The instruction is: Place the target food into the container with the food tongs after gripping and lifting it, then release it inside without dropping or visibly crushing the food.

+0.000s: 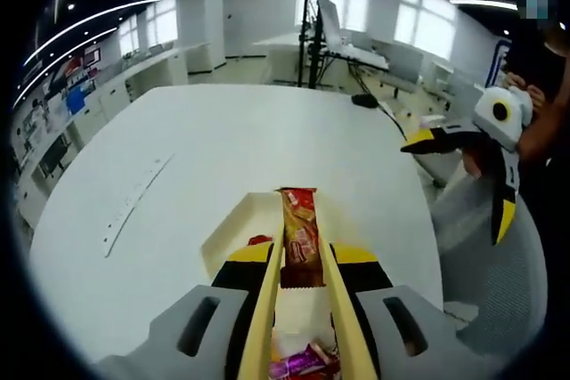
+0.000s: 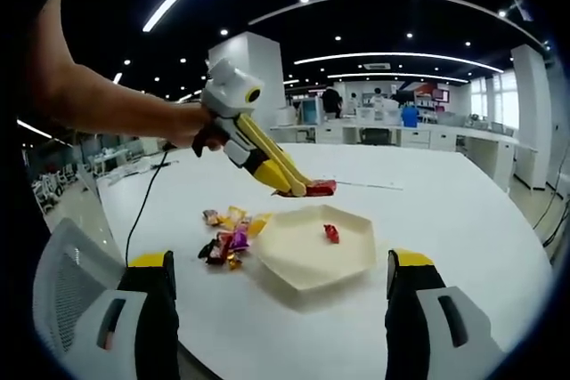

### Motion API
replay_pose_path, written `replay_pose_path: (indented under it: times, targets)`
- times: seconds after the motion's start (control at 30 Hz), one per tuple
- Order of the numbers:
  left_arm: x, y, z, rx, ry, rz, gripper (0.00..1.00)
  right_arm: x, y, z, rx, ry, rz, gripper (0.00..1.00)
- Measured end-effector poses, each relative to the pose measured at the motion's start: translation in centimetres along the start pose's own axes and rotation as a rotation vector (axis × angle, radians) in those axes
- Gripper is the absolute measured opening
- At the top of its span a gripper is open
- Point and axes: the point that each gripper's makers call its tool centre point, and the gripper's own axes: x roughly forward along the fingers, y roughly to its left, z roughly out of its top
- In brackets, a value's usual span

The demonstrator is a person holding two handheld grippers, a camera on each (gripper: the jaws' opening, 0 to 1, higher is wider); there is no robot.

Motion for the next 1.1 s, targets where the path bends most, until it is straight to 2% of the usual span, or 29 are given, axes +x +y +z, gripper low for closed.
replay_pose_path:
  times: [0.23, 0.33, 0.43, 0.57, 0.63, 0.9, 1.1]
  targets:
    - [1.0, -0.1, -0.2, 0.012, 0.016, -0.011, 0.2, -0.1, -0.1, 0.2, -0.001, -0.01, -0.004, 0.96]
    - [1.8, 0.2, -1.4, 0.035, 0.043, 0.008, 0.2, -0.1, -0.1, 0.2, 0.003, -0.011, -0.004, 0.96]
    - [3.4, 0.1, -3.6, 0.032, 0.085, 0.013, 0.21, -0.1, -0.1, 0.2, 0.005, -0.012, -0.003, 0.96]
    - [4.8, -0.2, -5.2, 0.033, 0.106, 0.018, 0.2, -0.1, 0.0, 0.2, 0.004, -0.007, -0.001, 0.96]
    - [5.2, -0.4, -5.4, 0.041, 0.113, 0.02, 0.2, -0.1, 0.0, 0.2, 0.001, -0.007, -0.002, 0.96]
    - [5.0, -0.4, -4.7, 0.034, 0.069, 0.017, 0.23, -0.1, 0.0, 0.1, 0.0, -0.003, -0.001, 0.96]
    - [3.4, -1.1, -2.9, 0.036, -0.015, -0.014, 0.24, 0.0, 0.2, 0.1, -0.009, 0.003, 0.005, 0.96]
